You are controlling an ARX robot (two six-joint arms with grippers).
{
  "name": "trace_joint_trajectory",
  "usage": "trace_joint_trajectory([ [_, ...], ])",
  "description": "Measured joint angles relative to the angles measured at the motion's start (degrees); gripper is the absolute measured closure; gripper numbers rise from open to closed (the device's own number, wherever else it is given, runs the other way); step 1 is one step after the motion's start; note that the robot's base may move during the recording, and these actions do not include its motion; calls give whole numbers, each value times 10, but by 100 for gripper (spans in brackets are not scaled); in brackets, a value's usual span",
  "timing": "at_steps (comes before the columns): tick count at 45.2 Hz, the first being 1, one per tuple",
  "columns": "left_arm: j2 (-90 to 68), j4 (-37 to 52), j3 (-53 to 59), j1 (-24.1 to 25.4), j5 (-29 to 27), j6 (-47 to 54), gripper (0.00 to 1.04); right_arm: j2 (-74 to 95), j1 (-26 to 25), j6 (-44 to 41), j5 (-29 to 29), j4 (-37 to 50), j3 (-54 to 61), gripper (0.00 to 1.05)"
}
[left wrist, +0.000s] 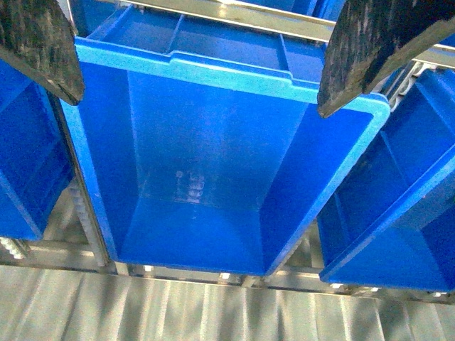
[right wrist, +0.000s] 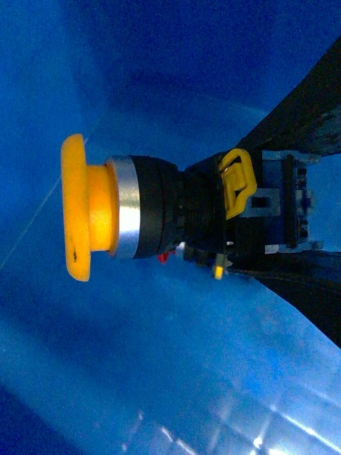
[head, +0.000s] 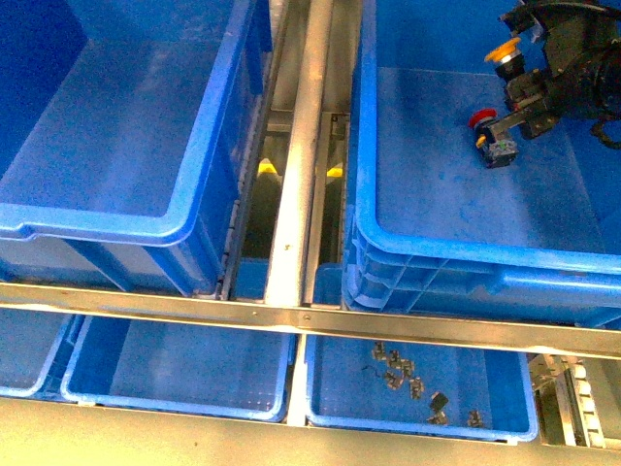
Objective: Pick red and yellow buttons and place in box
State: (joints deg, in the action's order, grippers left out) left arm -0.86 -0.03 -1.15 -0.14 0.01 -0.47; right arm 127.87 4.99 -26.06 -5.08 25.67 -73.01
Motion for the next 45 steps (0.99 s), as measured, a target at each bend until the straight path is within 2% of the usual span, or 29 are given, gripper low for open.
trace_joint_trajectory([
  [7, 0, 0, 0, 0, 0, 0, 8, 53, -6, 5, -24, -33, -63, 78],
  [16, 0, 0, 0, 0, 0, 0, 8, 95, -15, 42, -102, -78, -99, 78],
  [23, 0, 0, 0, 0, 0, 0, 8, 108, -22, 47, -96, -74, -100, 78],
  [31, 0, 0, 0, 0, 0, 0, 8, 112, -20, 47, -105, -68, -103, 49],
  [45, 0, 0, 0, 0, 0, 0, 8, 75, -20, 48, -96, -17, -42, 9],
])
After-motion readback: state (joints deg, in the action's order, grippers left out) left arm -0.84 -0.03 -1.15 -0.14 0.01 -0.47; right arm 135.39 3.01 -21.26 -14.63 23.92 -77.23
